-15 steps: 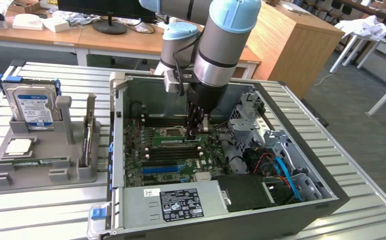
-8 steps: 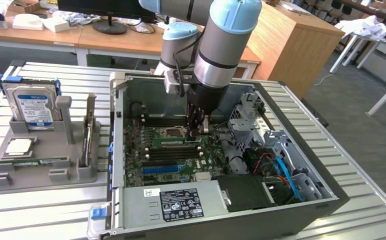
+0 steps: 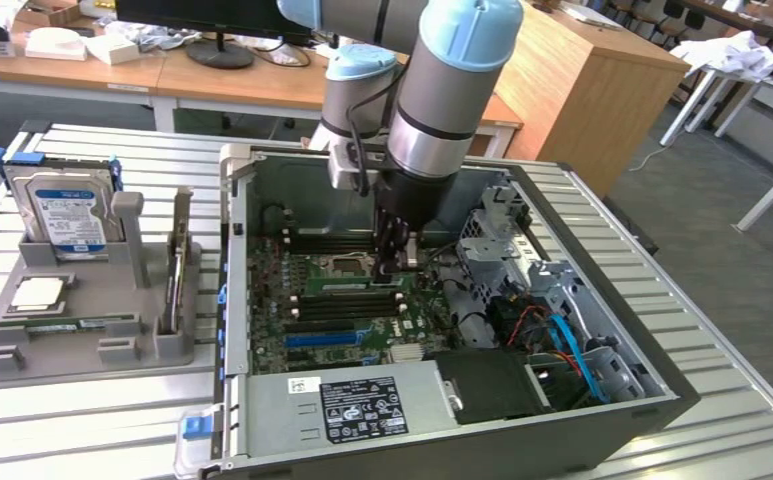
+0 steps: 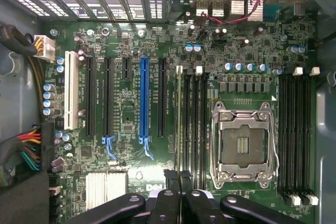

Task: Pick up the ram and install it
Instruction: 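Insert the ram into the slot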

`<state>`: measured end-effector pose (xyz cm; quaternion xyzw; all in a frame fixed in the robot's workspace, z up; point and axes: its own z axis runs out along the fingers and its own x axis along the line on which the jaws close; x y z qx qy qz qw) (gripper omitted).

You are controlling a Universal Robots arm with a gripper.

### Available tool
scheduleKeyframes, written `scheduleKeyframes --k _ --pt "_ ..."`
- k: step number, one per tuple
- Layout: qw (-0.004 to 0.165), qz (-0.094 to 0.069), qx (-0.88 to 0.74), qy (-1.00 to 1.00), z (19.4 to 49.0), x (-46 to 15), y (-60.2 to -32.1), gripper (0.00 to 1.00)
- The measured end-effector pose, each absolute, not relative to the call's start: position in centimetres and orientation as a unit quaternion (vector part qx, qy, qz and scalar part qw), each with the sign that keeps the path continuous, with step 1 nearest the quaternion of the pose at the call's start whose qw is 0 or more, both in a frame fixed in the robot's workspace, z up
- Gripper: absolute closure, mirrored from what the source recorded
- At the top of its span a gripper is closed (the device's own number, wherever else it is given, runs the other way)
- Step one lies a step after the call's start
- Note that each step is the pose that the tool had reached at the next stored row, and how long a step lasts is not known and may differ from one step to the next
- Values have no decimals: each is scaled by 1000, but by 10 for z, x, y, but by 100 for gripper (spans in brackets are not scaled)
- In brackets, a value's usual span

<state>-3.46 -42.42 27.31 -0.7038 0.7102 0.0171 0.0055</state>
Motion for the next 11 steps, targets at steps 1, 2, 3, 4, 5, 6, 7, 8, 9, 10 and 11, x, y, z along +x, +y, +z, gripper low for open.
scheduleKeyframes --k 1,2,3,4,5,6,7,8,9,10,11 --pt "6 17 -704 710 272 -35 -424 88" --pt "5 17 -704 710 271 -35 -424 88" --pt "5 17 -704 710 270 -35 -424 88" --pt "5 17 -704 710 269 -35 -424 88" --pt "5 17 -704 710 268 -35 -424 88" --pt "5 17 -704 710 267 -35 -424 88" --pt "5 17 -704 710 266 -35 -424 88" --pt "5 17 -704 710 265 -35 -424 88" --pt "5 17 -704 710 264 -35 -424 88" --pt "6 17 -704 710 263 -35 -424 88" --pt "5 17 -704 710 263 -35 -424 88"
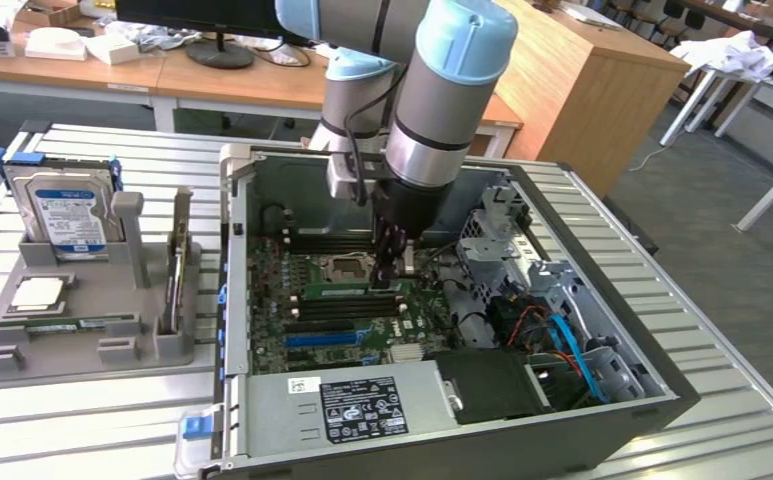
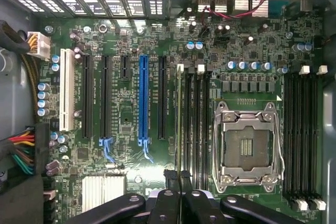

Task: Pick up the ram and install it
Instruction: 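Insert the ram into the slot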

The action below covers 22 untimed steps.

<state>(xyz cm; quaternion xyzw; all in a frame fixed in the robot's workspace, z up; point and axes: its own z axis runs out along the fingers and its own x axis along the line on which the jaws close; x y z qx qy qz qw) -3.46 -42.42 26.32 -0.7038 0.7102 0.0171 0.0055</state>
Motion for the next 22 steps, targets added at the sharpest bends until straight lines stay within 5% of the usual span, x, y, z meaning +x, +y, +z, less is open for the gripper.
scheduleKeyframes --k 22 --pt "6 17 -704 710 256 -36 -424 88"
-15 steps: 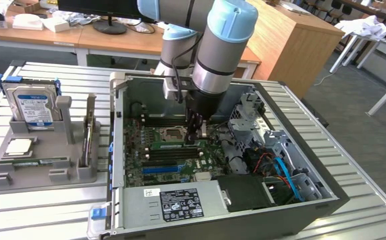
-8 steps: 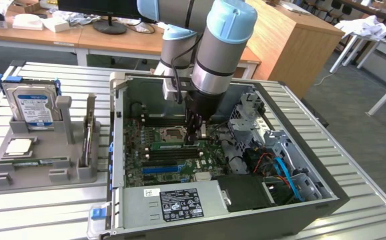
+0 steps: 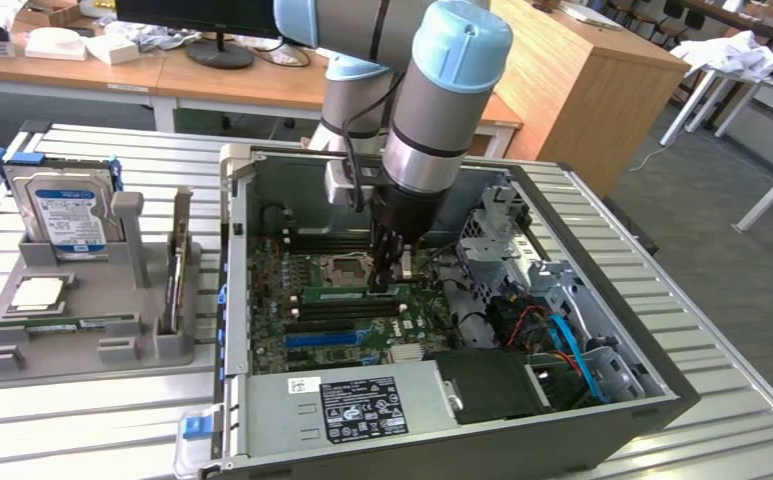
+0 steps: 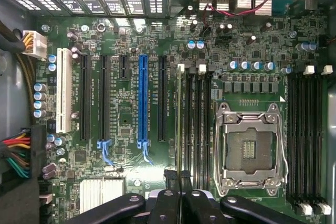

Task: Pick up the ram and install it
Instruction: 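Insert the ram into the slot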

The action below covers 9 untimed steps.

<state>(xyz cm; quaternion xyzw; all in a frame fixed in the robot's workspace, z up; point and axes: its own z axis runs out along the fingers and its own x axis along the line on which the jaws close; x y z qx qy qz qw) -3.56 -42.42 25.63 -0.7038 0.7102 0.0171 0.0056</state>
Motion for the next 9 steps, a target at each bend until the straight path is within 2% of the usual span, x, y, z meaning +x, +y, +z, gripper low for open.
scheduleKeyframes --k 9 --pt "6 17 -704 710 251 -36 -424 88"
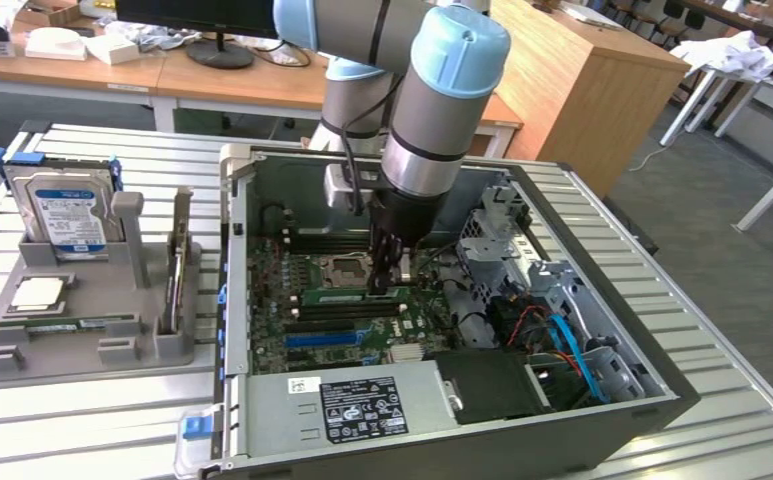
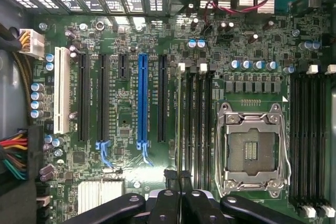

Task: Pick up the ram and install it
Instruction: 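Insert the ram into the slot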

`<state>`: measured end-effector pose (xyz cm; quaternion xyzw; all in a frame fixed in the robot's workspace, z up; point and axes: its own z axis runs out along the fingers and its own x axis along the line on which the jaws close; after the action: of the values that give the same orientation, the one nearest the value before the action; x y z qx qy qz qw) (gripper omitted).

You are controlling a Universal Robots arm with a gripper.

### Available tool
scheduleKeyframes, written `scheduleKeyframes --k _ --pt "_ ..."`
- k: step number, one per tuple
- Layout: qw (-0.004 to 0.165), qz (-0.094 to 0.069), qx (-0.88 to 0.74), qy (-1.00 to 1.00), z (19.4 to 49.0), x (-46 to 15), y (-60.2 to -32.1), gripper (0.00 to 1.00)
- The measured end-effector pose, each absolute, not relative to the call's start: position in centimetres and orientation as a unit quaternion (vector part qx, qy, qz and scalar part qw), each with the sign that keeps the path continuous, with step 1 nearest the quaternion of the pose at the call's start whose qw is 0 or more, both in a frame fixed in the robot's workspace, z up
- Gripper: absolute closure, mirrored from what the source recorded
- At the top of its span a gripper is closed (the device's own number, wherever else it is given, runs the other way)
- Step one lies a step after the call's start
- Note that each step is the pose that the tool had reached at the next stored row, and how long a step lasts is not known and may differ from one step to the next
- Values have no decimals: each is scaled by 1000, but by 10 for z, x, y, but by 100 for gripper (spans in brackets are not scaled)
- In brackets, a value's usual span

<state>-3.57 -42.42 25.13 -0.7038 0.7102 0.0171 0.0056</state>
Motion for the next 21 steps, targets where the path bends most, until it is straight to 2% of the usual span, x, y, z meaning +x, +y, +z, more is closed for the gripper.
scheduleKeyframes --k 21 --pt "6 17 -704 710 247 -36 -423 88"
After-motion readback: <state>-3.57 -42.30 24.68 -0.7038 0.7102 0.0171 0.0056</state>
